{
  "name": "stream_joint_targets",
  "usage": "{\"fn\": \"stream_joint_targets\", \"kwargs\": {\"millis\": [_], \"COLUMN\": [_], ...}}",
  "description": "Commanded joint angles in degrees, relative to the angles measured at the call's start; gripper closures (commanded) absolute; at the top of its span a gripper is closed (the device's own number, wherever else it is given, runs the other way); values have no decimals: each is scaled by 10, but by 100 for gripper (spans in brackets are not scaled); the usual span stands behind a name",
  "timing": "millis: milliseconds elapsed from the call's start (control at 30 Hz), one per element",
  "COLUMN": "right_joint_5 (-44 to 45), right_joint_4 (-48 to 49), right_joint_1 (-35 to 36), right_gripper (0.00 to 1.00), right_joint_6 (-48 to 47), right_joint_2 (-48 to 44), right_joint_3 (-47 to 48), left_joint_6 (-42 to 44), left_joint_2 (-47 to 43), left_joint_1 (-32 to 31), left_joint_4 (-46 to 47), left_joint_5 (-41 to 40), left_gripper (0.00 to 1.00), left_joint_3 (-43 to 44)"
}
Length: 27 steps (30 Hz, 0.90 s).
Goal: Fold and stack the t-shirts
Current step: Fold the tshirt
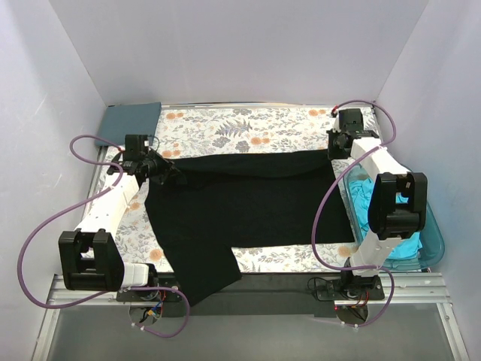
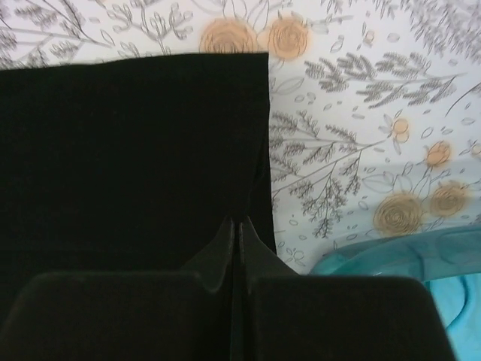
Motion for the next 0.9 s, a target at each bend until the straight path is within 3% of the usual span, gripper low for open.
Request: {"fn": "stream_joint_targets", "kwargs": {"millis": [0,400,433,467,500,533,567,667,733,767,867], "right_joint_5": [-1,17,24,27,32,33,34,25,14,10,-27], "right_joint_4": [-12,-28,-32,-34,-36,-39,-42,-48,-50,-50,-48], "right_joint_1": [-4,-5,-5,-5,-5,-5,-5,-5,-4,-4,-4], "right_gripper": [99,99,97,87,81,75,65,51,48,46,46], "right_joint_6": [28,54,55,57,56,55,54,52,50,51,50], "right_joint_2": [-22,23,23,22,21,18,11,-8,-18,-27,-42], "right_joint_3": [-18,-40,-40,-40,-39,-37,-33,-19,-9,-6,3], "left_joint_6": [-15,-17,-17,-17,-17,-17,-15,-6,4,17,47], "left_joint_2": [-31,-25,-27,-28,-34,-37,-42,-67,-78,-78,-68], "left_joint_1": [4,4,4,4,4,4,4,4,4,5,11], "left_joint_4": [7,34,35,37,38,37,37,30,24,18,18], "left_joint_5": [6,4,4,4,5,3,-1,-28,-53,-77,-104], "left_gripper": [100,100,100,99,96,83,77,56,45,34,28], "left_joint_3": [-31,-98,-100,-106,-109,-111,-112,-111,-101,-97,-83]}}
